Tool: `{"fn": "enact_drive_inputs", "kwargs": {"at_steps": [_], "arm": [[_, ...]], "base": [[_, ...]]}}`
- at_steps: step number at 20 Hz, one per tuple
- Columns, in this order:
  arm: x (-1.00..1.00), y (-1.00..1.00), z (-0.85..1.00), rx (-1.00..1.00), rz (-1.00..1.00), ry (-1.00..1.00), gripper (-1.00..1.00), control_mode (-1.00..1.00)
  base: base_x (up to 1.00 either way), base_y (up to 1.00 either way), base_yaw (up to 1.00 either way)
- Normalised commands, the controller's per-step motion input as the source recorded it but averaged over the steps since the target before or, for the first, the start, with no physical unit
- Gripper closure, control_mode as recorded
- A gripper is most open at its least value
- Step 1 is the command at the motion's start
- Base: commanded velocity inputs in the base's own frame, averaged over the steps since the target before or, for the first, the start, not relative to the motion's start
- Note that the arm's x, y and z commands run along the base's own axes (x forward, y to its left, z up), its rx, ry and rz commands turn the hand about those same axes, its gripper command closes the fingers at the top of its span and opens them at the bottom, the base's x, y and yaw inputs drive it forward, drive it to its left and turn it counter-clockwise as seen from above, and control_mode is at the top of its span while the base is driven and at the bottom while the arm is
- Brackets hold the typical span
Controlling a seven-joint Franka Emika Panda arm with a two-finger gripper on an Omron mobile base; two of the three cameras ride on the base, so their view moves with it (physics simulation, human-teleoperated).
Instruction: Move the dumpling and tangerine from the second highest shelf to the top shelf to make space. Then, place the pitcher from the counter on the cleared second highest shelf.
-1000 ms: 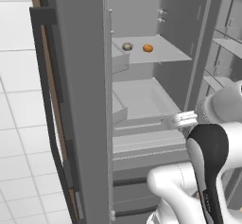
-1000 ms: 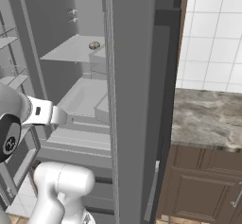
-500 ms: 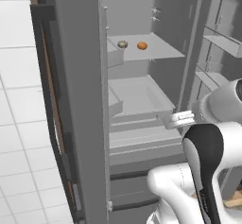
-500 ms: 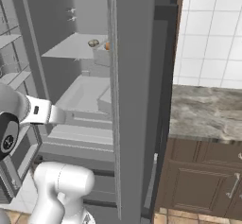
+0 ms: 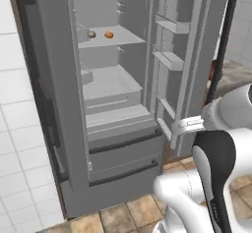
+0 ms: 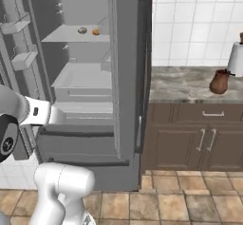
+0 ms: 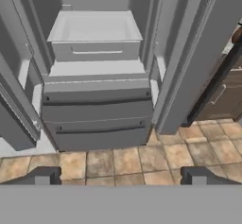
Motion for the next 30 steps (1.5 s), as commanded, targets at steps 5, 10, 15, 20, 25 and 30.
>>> {"fn": "enact_drive_inputs", "kwargs": {"at_steps": [5, 10, 15, 20, 25, 30], "arm": [[0.0, 0.0, 0.0, 0.0, 0.0, 0.0, -1.0, 1.0], [0.0, 0.0, 0.0, 0.0, 0.0, 0.0, -1.0, 1.0], [0.0, 0.0, 0.0, 0.0, 0.0, 0.0, -1.0, 1.0], [0.0, 0.0, 0.0, 0.0, 0.0, 0.0, -1.0, 1.0], [0.0, 0.0, 0.0, 0.0, 0.0, 0.0, -1.0, 1.0], [0.0, 0.0, 0.0, 0.0, 0.0, 0.0, -1.0, 1.0]], "base": [[-0.15, -0.24, -0.51], [0.01, -0.67, -0.48], [0.14, -0.74, -0.46], [0.5, -0.7, -0.24], [0.68, -0.69, 0.05], [0.62, -0.7, 0.3]]}}
